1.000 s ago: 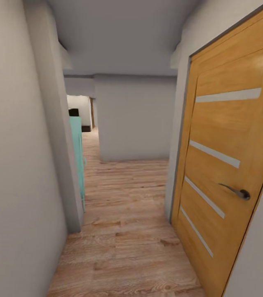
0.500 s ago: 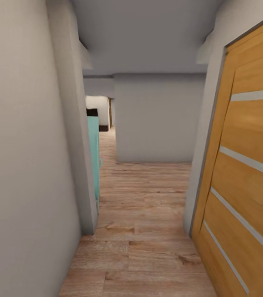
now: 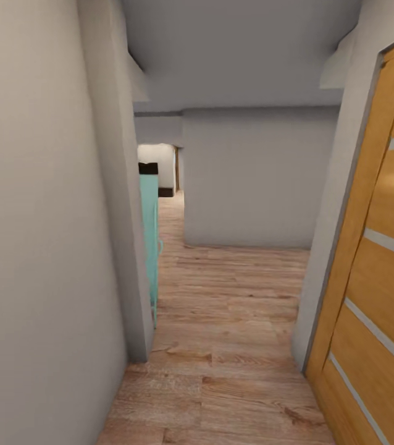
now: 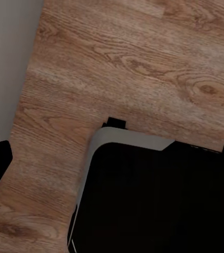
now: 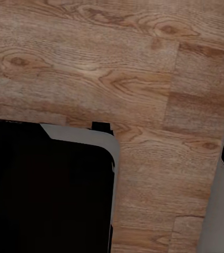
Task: Move the two storage containers from the living room to the garage. In the garage, place one container on the floor and stack the other container on top of it (either order is fine).
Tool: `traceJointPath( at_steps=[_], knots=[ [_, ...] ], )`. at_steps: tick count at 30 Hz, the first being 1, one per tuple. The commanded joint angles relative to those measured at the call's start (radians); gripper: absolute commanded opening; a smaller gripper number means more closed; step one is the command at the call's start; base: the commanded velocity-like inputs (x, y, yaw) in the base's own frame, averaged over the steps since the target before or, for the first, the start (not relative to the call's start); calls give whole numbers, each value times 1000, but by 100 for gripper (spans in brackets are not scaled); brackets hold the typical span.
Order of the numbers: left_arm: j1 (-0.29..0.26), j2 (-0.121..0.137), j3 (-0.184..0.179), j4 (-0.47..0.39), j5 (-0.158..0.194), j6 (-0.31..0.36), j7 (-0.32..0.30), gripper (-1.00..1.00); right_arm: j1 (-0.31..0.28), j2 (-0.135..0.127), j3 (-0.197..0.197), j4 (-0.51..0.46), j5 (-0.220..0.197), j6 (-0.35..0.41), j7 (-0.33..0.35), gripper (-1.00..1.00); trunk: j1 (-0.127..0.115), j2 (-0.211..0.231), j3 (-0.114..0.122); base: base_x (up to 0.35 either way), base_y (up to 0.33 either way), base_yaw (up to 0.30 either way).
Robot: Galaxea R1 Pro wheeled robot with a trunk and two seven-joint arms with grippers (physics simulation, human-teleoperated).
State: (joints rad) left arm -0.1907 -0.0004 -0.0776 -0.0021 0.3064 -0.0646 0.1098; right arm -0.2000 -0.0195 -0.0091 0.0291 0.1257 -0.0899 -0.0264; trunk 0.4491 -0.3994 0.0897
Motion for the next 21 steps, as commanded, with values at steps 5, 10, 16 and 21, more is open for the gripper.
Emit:
traceJointPath(
  at_steps=[5,10,16,21],
  knots=[
    [0,-1,-8,1,8,-2,2,100,-1,-2,-3,3,8,-5,-3,100,1,-1,0,323,0,3],
    [-1,-1,-8,1,8,-3,2,100,-1,-3,-3,3,8,-5,-3,100,1,-1,0,323,0,0],
    [0,-1,-8,1,8,-3,2,100,-1,-4,-3,3,8,-5,-4,100,1,-1,0,323,0,0],
    [0,-1,-9,1,8,-3,2,100,-1,-6,-4,3,8,-5,-4,100,1,-1,0,323,0,0]
  ],
)
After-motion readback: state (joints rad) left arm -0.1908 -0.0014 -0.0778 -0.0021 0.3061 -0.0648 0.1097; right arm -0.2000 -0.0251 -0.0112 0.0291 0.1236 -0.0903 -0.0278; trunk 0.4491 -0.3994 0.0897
